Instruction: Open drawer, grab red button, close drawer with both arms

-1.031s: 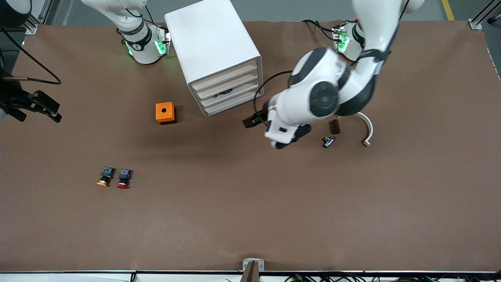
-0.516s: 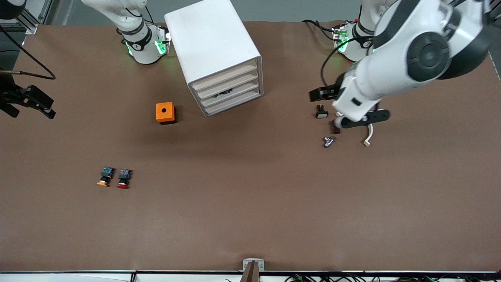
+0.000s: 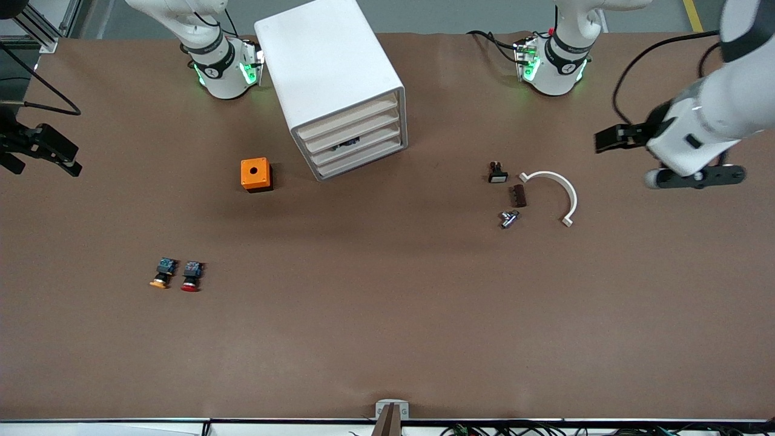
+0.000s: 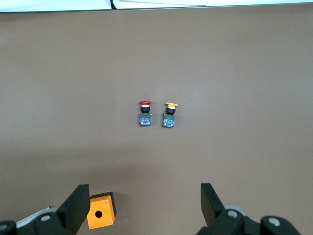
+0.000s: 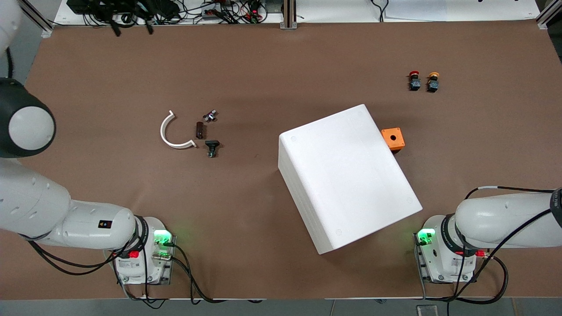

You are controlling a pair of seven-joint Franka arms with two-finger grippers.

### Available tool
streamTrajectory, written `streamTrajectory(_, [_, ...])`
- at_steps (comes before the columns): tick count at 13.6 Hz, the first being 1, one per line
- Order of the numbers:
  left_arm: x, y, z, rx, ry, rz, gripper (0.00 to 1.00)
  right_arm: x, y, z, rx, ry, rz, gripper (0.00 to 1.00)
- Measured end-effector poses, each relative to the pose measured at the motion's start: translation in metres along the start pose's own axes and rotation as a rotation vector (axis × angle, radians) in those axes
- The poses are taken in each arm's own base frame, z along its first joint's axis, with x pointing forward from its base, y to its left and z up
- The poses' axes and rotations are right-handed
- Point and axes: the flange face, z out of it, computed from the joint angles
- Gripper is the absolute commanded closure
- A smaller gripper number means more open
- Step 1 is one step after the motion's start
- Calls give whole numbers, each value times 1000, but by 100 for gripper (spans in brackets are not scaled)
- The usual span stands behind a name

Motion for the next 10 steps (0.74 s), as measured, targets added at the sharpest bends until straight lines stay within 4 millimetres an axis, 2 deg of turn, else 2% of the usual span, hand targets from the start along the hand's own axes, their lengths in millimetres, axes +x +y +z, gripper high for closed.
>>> streamTrajectory(2, [-3,-34,1,-7,27,20,1,0,0,0,0,-1,0,0])
streamTrajectory(4, [-5,-52,6,-15,62,24,1,0,0,0,0,-1,0,0])
streamTrajectory(6, [-9,-56,13,-16,93,25,0,0,0,0,-1,0,0,0])
streamTrajectory(10, [-26,-39,22,15,133,56,0,0,0,-2,-1,4,0,0])
